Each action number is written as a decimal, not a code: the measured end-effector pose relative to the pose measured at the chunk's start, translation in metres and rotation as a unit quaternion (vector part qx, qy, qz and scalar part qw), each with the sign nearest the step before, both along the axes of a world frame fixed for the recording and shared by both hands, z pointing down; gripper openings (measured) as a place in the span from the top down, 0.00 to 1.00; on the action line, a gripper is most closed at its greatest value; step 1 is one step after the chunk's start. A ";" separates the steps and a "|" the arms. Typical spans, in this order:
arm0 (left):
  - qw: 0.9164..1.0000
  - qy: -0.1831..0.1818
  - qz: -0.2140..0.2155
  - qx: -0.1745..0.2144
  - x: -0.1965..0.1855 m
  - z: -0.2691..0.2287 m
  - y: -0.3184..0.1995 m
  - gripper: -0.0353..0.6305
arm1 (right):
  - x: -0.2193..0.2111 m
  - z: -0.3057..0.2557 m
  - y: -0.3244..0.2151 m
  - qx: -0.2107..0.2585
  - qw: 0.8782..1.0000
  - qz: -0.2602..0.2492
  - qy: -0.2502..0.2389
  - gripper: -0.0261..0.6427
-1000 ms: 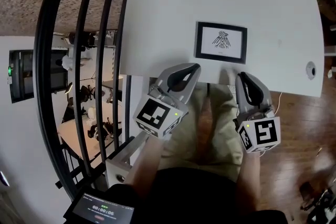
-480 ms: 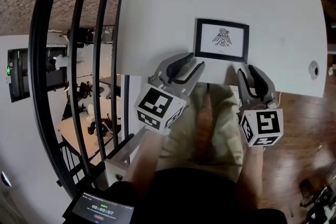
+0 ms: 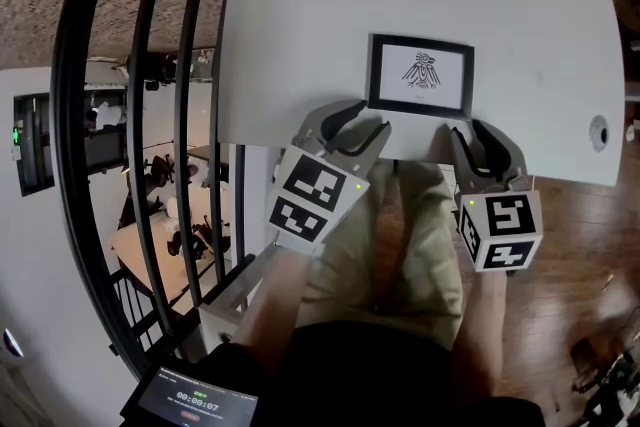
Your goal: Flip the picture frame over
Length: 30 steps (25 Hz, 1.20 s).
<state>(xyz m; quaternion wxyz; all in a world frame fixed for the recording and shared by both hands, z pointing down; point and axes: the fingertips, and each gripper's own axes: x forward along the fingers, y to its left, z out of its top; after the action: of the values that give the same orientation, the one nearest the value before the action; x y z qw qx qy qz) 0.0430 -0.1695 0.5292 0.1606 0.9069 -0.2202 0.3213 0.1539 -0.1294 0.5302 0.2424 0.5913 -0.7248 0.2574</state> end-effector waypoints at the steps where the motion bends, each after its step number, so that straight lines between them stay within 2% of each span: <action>1: 1.000 -0.005 0.001 -0.003 0.000 0.001 0.000 0.69 | 0.000 0.001 0.000 -0.004 1.000 0.000 0.002 0.79; 13: 0.999 -0.034 0.001 -0.017 -0.001 0.003 0.002 0.67 | -0.007 0.001 0.001 -0.031 0.999 -0.020 0.010 0.77; 18: 0.999 -0.025 0.000 -0.019 -0.002 0.002 0.003 0.68 | -0.011 0.000 0.003 -0.025 0.999 -0.024 0.003 0.74; 30: 1.000 -0.004 -0.006 -0.013 -0.001 -0.008 0.014 0.68 | -0.008 -0.010 0.016 0.002 1.000 -0.011 -0.012 0.74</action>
<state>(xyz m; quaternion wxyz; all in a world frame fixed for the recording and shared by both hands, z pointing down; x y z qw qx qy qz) 0.0424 -0.1552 0.5216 0.1738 0.9018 -0.2224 0.3272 0.1460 -0.1135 0.5203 0.2351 0.5804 -0.7349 0.2605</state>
